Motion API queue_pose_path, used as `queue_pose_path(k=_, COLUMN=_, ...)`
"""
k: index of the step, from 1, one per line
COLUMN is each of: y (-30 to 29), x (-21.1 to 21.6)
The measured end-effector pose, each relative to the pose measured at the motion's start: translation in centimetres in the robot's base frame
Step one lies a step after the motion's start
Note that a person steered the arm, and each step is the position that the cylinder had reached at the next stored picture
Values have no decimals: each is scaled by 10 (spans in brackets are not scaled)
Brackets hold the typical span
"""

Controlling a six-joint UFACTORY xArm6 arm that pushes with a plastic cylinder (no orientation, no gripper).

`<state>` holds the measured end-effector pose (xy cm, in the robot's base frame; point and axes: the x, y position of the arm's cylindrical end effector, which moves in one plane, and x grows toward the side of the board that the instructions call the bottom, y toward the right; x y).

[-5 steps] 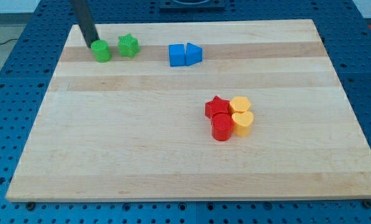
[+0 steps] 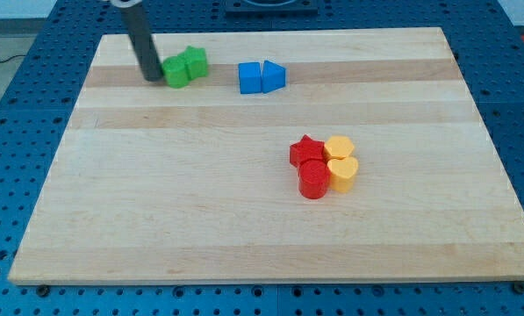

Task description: Push green circle into green star

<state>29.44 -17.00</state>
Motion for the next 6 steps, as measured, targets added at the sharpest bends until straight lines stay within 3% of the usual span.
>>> queue_pose_path(k=1, y=35, x=-16)
queue_pose_path(k=2, y=33, x=-25)
queue_pose_path(k=4, y=30, x=38)
queue_pose_path(k=5, y=41, x=51)
queue_pose_path(k=6, y=56, x=38)
